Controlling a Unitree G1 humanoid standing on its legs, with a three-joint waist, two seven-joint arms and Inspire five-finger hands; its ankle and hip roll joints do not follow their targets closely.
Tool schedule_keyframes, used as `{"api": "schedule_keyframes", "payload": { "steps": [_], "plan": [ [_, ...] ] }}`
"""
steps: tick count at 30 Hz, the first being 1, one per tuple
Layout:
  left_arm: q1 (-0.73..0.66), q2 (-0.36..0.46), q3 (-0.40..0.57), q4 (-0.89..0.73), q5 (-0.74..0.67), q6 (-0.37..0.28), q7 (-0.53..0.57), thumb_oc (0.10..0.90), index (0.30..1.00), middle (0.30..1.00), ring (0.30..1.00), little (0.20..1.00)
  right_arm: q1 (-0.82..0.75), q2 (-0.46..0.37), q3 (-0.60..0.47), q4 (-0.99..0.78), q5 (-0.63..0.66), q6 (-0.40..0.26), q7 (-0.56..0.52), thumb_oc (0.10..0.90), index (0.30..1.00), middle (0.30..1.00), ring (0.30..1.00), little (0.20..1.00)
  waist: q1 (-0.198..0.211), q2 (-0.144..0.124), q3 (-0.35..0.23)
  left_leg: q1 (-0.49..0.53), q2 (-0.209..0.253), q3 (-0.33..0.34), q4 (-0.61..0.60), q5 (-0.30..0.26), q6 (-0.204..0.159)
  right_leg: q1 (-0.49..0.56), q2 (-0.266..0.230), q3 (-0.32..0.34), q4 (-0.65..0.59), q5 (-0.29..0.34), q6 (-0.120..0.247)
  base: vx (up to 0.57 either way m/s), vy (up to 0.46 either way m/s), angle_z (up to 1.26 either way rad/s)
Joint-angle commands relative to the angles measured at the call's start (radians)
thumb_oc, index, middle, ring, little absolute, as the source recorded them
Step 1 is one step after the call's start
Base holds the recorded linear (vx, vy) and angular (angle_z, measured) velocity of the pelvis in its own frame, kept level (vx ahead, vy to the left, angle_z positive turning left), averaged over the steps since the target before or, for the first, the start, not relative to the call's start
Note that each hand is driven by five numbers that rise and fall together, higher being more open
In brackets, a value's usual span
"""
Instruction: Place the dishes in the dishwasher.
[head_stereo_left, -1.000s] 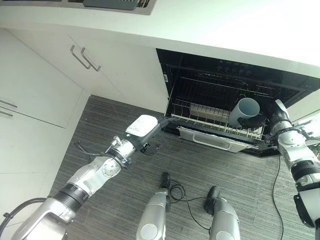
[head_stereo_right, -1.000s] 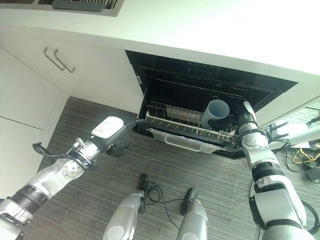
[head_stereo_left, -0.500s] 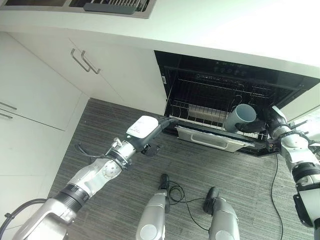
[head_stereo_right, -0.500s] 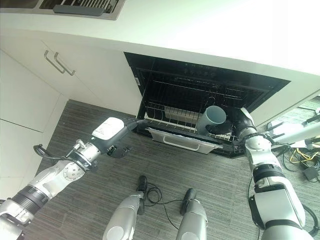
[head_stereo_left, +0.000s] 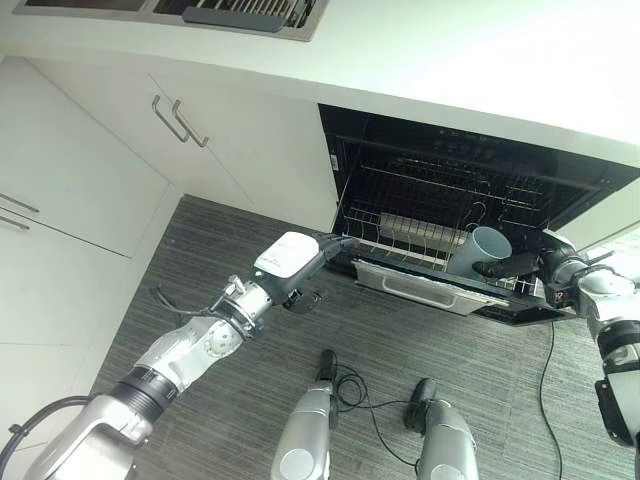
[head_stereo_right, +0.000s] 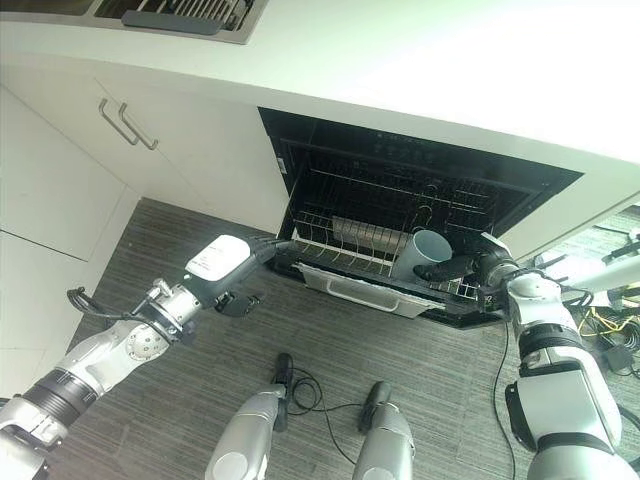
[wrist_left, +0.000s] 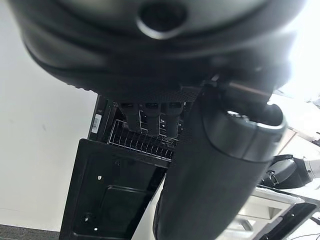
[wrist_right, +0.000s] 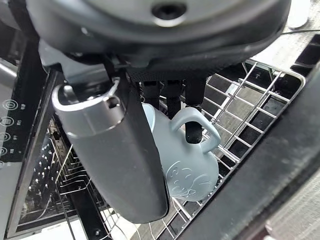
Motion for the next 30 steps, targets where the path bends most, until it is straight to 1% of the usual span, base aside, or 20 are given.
{"api": "schedule_keyframes", "payload": {
  "steps": [1, 2, 5, 6, 7, 8, 11, 16, 17, 19, 21, 24, 27, 28, 30],
  "plan": [
    [-0.088, 0.037, 0.046, -0.048, -0.044, -0.054, 0.054, 0.800, 0.900, 0.900, 0.900, 0.900, 0.073, 0.109, 0.101, 0.039, -0.062, 0.029, 0.101, 0.800, 0.900, 0.900, 0.900, 0.900, 0.025, -0.015, 0.010, -0.015, 0.005, 0.094, 0.111, -0.200, 0.014, 0.040, -0.006, 0.079, -0.151, 0.040, 0.099, 0.00, 0.000, 0.00],
    [-0.090, 0.037, 0.046, -0.048, -0.048, -0.053, 0.050, 0.800, 0.900, 0.900, 0.900, 0.900, 0.063, 0.106, 0.101, 0.041, -0.060, 0.021, 0.063, 0.800, 0.900, 0.900, 0.900, 0.900, 0.026, -0.013, 0.012, -0.016, 0.004, 0.092, 0.111, -0.200, 0.014, 0.040, -0.006, 0.079, -0.151, 0.039, 0.098, 0.00, 0.000, 0.00],
    [-0.098, 0.043, 0.046, -0.052, -0.064, -0.050, 0.041, 0.800, 0.900, 0.900, 0.900, 0.900, 0.033, 0.101, 0.085, 0.042, -0.063, 0.010, -0.005, 0.800, 0.900, 0.900, 0.900, 0.900, 0.026, -0.010, 0.014, -0.020, 0.001, 0.090, 0.111, -0.201, 0.015, 0.037, -0.004, 0.081, -0.151, 0.038, 0.097, 0.00, 0.000, 0.00],
    [-0.099, 0.043, 0.047, -0.057, -0.071, -0.051, 0.036, 0.800, 0.900, 0.900, 0.900, 0.900, 0.019, 0.098, 0.075, 0.034, -0.074, -0.009, -0.087, 0.800, 0.900, 0.900, 0.900, 0.900, 0.026, -0.007, 0.016, -0.022, -0.001, 0.089, 0.111, -0.200, 0.015, 0.036, -0.001, 0.082, -0.151, 0.038, 0.096, 0.00, 0.000, 0.00],
    [-0.099, 0.042, 0.047, -0.058, -0.071, -0.051, 0.035, 0.800, 0.900, 0.900, 0.900, 0.900, 0.017, 0.097, 0.074, 0.033, -0.074, -0.010, -0.094, 0.800, 0.900, 0.900, 0.900, 0.900, 0.025, -0.007, 0.014, -0.027, -0.001, 0.088, 0.111, -0.196, 0.015, 0.031, 0.000, 0.082, -0.151, 0.041, 0.094, 0.03, 0.019, 0.02],
    [-0.090, 0.039, 0.048, -0.065, -0.070, -0.049, 0.039, 0.800, 0.900, 0.900, 0.900, 0.900, 0.020, 0.100, 0.065, 0.025, -0.104, -0.027, -0.136, 0.800, 0.900, 0.900, 0.900, 0.900, 0.024, -0.005, 0.018, -0.021, -0.002, 0.088, 0.111, -0.201, 0.016, 0.036, 0.000, 0.084, -0.151, 0.037, 0.095, 0.00, 0.000, 0.00],
    [-0.084, 0.037, 0.048, -0.076, -0.069, -0.040, 0.037, 0.800, 0.900, 0.900, 0.900, 0.900, 0.022, 0.094, 0.067, 0.010, -0.156, -0.062, -0.217, 0.800, 0.900, 0.900, 0.900, 0.900, 0.022, -0.003, 0.020, -0.026, -0.003, 0.088, 0.111, -0.197, 0.019, 0.031, 0.001, 0.085, -0.151, 0.042, 0.094, 0.01, 0.006, 0.00],
    [-0.077, 0.039, 0.037, -0.087, -0.069, -0.027, 0.045, 0.800, 0.900, 0.900, 0.900, 0.900, 0.016, 0.086, 0.073, -0.001, -0.165, -0.103, -0.289, 0.800, 0.900, 0.900, 0.900, 0.900, 0.020, 0.002, 0.029, -0.025, -0.004, 0.090, 0.111, -0.203, 0.020, 0.032, 0.001, 0.086, -0.151, 0.037, 0.095, 0.00, 0.000, 0.00],
    [-0.077, 0.040, 0.033, -0.086, -0.070, -0.027, 0.049, 0.800, 0.900, 0.900, 0.900, 0.900, 0.015, 0.086, 0.074, -0.005, -0.172, -0.123, -0.329, 0.800, 0.900, 0.900, 0.900, 0.900, 0.018, 0.005, 0.029, -0.030, -0.005, 0.088, 0.111, -0.200, 0.021, 0.027, 0.002, 0.086, -0.151, 0.040, 0.093, 0.00, 0.000, 0.00],
    [-0.079, 0.038, 0.030, -0.087, -0.073, -0.021, 0.051, 0.800, 0.900, 0.900, 0.900, 0.900, 0.014, 0.086, 0.074, -0.018, -0.190, -0.133, -0.384, 0.800, 0.900, 0.900, 0.900, 0.900, 0.013, 0.007, 0.033, -0.026, -0.007, 0.090, 0.111, -0.205, 0.021, 0.030, 0.002, 0.089, -0.151, 0.037, 0.094, 0.00, 0.016, 0.00],
    [-0.078, 0.040, 0.031, -0.092, -0.077, -0.017, 0.052, 0.800, 0.900, 0.900, 0.900, 0.900, 0.015, 0.082, 0.073, -0.031, -0.206, -0.129, -0.423, 0.800, 0.900, 0.900, 0.900, 0.900, 0.009, 0.009, 0.033, -0.031, -0.008, 0.090, 0.111, -0.203, 0.023, 0.023, 0.002, 0.091, -0.151, 0.041, 0.093, 0.00, 0.000, 0.00],
    [-0.073, 0.035, 0.028, -0.100, -0.075, -0.004, 0.059, 0.800, 0.900, 0.900, 0.900, 0.900, 0.021, 0.082, 0.074, -0.047, -0.217, -0.147, -0.493, 0.800, 0.900, 0.900, 0.900, 0.900, 0.001, 0.012, 0.037, -0.025, -0.009, 0.094, 0.111, -0.209, 0.024, 0.026, 0.003, 0.095, -0.151, 0.036, 0.093, 0.00, 0.000, 0.00],
    [-0.067, 0.034, 0.030, -0.104, -0.076, 0.001, 0.063, 0.800, 0.900, 0.900, 0.900, 0.900, 0.023, 0.078, 0.070, -0.077, -0.223, -0.138, -0.522, 0.800, 0.900, 0.900, 0.900, 0.900, -0.006, 0.016, 0.034, -0.032, -0.009, 0.096, 0.111, -0.206, 0.025, 0.015, 0.005, 0.099, -0.151, 0.041, 0.091, -0.01, 0.036, -0.01],
    [-0.059, 0.029, 0.033, -0.113, -0.073, 0.012, 0.062, 0.800, 0.900, 0.900, 0.900, 0.900, 0.034, 0.079, 0.066, -0.095, -0.226, -0.139, -0.552, 0.800, 0.900, 0.900, 0.900, 0.900, -0.012, 0.017, 0.034, -0.031, -0.008, 0.099, 0.111, -0.208, 0.026, 0.014, 0.006, 0.101, -0.151, 0.040, 0.090, 0.00, 0.045, -0.05],
    [-0.057, 0.027, 0.034, -0.115, -0.075, 0.017, 0.063, 0.800, 0.900, 0.900, 0.900, 0.900, 0.038, 0.079, 0.063, -0.111, -0.231, -0.126, -0.576, 0.800, 0.900, 0.900, 0.900, 0.900, -0.017, 0.018, 0.034, -0.030, -0.009, 0.101, 0.111, -0.210, 0.025, 0.013, 0.006, 0.104, -0.151, 0.040, 0.090, -0.01, 0.037, -0.04]
  ]
}}
